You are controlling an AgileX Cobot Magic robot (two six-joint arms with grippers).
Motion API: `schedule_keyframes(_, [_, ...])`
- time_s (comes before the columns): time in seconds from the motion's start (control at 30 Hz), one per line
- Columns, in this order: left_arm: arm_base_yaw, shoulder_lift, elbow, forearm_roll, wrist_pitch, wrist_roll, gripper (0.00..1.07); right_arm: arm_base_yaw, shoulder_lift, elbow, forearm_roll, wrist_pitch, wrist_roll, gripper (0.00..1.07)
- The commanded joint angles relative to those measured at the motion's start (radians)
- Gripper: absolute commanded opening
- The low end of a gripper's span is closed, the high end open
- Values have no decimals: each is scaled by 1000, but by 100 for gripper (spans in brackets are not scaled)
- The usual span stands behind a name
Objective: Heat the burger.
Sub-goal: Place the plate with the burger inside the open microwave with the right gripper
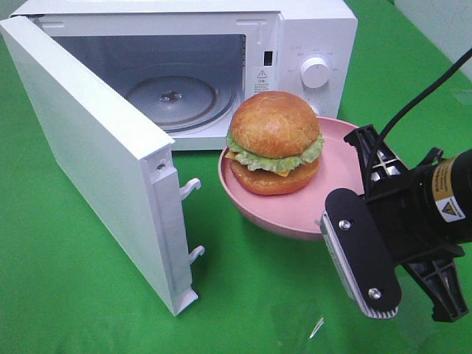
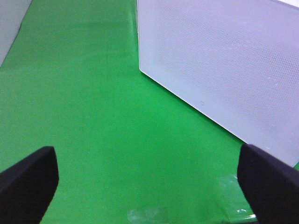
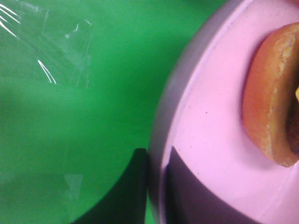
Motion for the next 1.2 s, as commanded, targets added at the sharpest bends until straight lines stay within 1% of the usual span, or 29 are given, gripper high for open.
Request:
schedule_keyframes(0.03, [-2,-15,3,-10,-10,-2,98,-40,-11,-17,89,-75,-152,3])
schedule_keyframes(0.07, [-2,-15,3,-10,-10,-2,98,-40,-11,-17,89,-75,-152,3])
schedule_keyframes(0.1, [-2,-15,3,-10,-10,-2,98,-51,-11,-17,133,-76,-201,3])
schedule_keyframes(0.13, [-2,-15,3,-10,-10,-2,98,-51,-11,-17,133,-76,-201,3])
schedule_keyframes(0.2, [-2,-15,3,-10,-10,-2,98,-83,-11,-17,217,-85,-314,3])
schedule_keyframes(0.3, [-2,-15,3,-10,-10,-2,98,-95,-11,-17,245,-93,-343,3])
schedule_keyframes(0.33, [-2,-15,3,-10,-10,-2,98,-115,-11,-17,300,-102,-394,3])
schedule_keyframes(0.37, [-2,-15,3,-10,-10,-2,98,-115,-11,-17,300,-102,-394,3])
schedule_keyframes(0.4, [-2,-15,3,-10,-10,-2,98,-130,-11,-17,349,-111,-447,3])
schedule_keyframes(0.43, [-2,-15,3,-10,-10,-2,98,-130,-11,-17,349,-111,-447,3])
schedule_keyframes(0.47, [-2,-15,3,-10,-10,-2,98,-139,-11,-17,388,-126,-491,3])
schedule_keyframes(0.6, [-2,-15,3,-10,-10,-2,98,-139,-3,-17,399,-159,-548,3])
schedule_keyframes(0.73, [-2,-15,3,-10,-10,-2,98,-139,19,-31,399,-171,-558,3])
schedule_keyframes(0.93, [-2,-15,3,-10,-10,-2,98,-136,95,-110,399,-174,-564,4])
schedule_keyframes(1.07, [-2,-15,3,-10,-10,-2,98,-134,118,-128,395,-181,-564,4])
schedule_keyframes(1.2, [-2,-15,3,-10,-10,-2,98,-101,152,-150,392,-202,-566,4])
